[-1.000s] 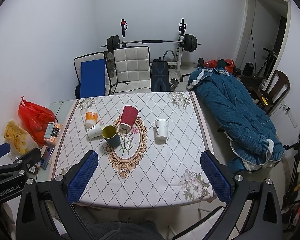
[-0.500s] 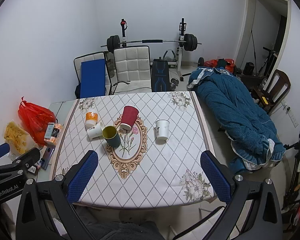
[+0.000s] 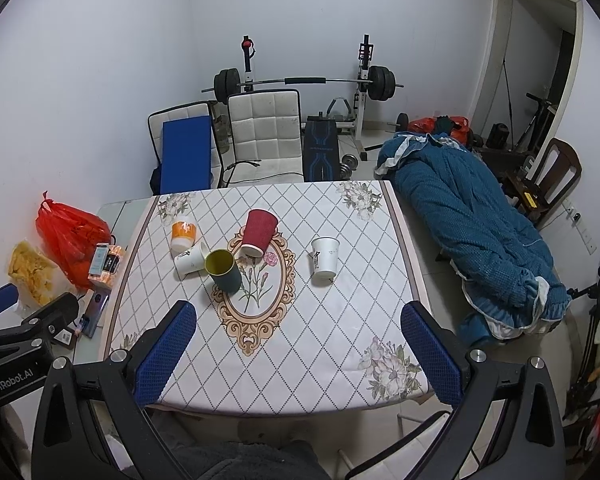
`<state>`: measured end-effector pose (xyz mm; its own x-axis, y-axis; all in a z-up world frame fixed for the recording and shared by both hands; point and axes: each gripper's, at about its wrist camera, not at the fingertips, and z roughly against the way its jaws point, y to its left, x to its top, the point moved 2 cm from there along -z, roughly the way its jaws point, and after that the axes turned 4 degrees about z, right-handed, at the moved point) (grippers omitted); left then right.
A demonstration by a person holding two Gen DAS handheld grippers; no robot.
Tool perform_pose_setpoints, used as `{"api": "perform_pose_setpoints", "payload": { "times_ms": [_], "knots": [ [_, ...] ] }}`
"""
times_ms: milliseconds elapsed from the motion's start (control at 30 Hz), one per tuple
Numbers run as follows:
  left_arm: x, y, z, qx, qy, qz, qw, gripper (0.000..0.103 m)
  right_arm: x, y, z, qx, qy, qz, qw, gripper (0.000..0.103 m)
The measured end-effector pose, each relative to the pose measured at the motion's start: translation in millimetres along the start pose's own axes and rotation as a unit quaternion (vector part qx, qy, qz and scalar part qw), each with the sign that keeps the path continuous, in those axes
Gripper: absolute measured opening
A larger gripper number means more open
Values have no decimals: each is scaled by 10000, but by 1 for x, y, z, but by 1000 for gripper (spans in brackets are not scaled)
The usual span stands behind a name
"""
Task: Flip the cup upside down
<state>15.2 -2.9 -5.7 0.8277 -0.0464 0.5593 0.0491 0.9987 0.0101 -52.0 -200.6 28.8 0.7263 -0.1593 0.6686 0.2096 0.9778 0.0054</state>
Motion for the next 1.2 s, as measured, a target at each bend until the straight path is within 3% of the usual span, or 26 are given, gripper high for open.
{"api": "perform_pose_setpoints", "payload": {
  "times_ms": [867,1000,1200],
  "knots": [
    [6,2,-7,107,1,22,9999,103,-2,7,-1,-9,53,-25,10000,103],
    [7,5,-25,126,122,47,9998,103,-7,12,-15,-87,204,-27,9998,103],
    [-12,7,-71,123,535,-202,9983,103,-27,11,-63,-300,790,-93,9964,103]
  ]
}}
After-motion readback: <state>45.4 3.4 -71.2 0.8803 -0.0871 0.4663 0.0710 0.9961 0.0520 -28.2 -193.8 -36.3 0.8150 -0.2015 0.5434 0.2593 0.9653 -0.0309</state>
